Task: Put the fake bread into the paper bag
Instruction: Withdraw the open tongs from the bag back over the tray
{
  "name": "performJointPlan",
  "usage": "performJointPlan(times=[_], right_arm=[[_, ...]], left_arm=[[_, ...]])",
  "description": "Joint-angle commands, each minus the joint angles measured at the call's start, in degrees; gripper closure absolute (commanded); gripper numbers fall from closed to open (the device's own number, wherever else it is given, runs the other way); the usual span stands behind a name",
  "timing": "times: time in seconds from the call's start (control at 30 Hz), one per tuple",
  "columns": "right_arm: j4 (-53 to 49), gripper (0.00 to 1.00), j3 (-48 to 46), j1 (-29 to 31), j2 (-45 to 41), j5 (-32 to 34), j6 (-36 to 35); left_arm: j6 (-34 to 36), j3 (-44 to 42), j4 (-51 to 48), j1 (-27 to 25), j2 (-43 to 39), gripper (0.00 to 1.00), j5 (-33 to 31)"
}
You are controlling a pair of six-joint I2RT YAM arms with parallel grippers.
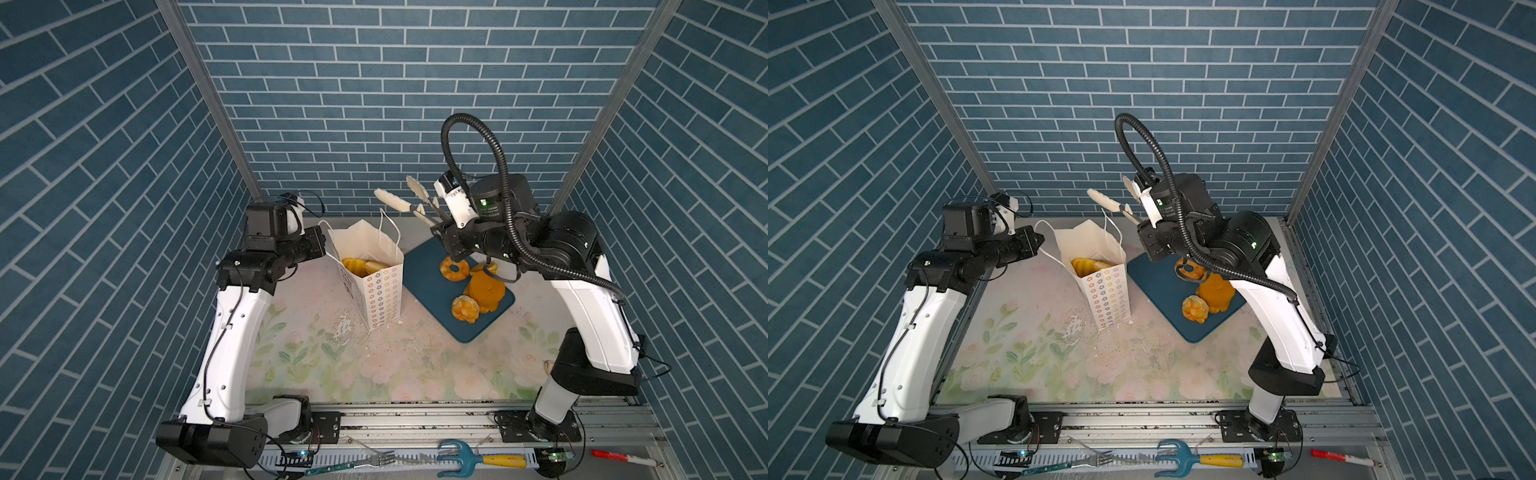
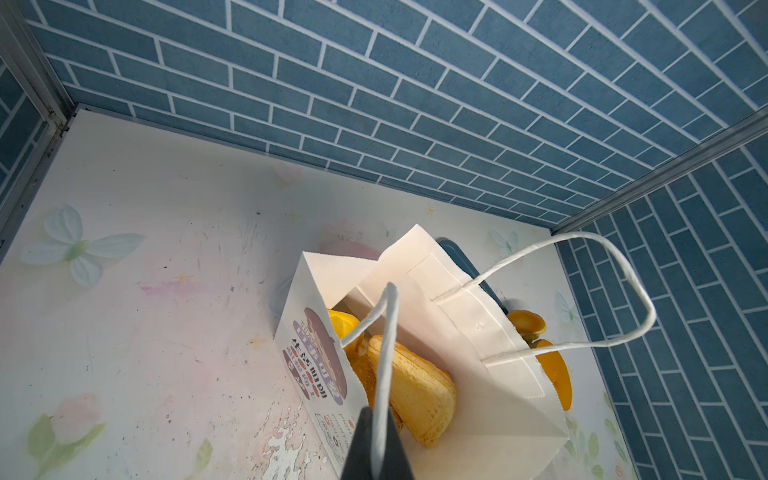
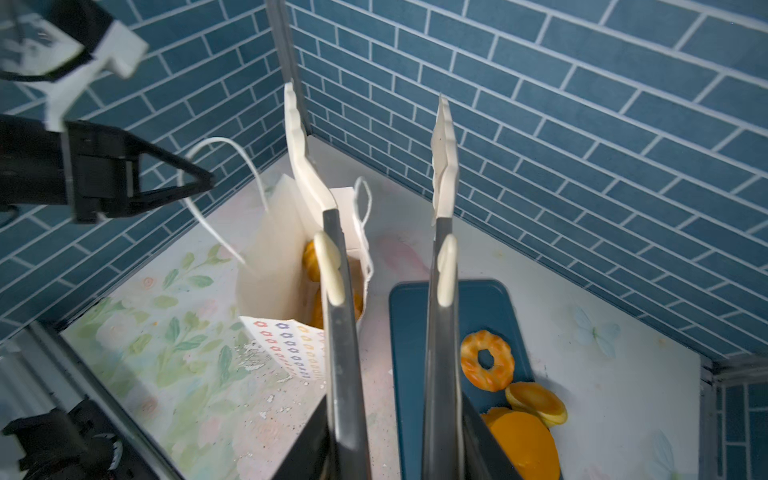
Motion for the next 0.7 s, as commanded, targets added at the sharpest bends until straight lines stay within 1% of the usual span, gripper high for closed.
performJointPlan(times=[0.0,0.07,0.13,0.23,0.3,0.4,0.67], right_arm=[[-3.71,0.57,-0.86,-5.76,-0.62,3.68,2.0],[-6.01,0.56,-4.5,-9.3,-1.34,5.0,2.68],[-7.52,0.56,-8.65,-12.79,-1.85,3.89,2.9],[-8.22,0.56,-15.7,-16.04,-2.12,1.99,2.39],[-8.6,0.56,-19.66,-16.93,-1.14,0.35,1.11],[-9.9,0.56,-22.53,-17.69,2.22,-2.47,0.1],[-6.52,0.58,-26.77,-19.76,9.5,-3.51,-1.69]], left_arm=[[1.77,2.36,-1.23,0.41,1.1,1.0,0.23],[2.08,3.04,-1.59,0.5,1.68,1.0,0.52],[2.06,3.23,-1.6,0.49,2.0,1.0,1.02],[2.11,3.07,-1.81,0.49,2.01,1.0,1.21],[2.44,2.98,-2.02,0.49,1.83,1.0,1.23],[3.04,3.4,-2.89,0.49,1.72,1.0,1.06],[3.51,2.93,-3.73,0.52,1.32,1.0,0.98]])
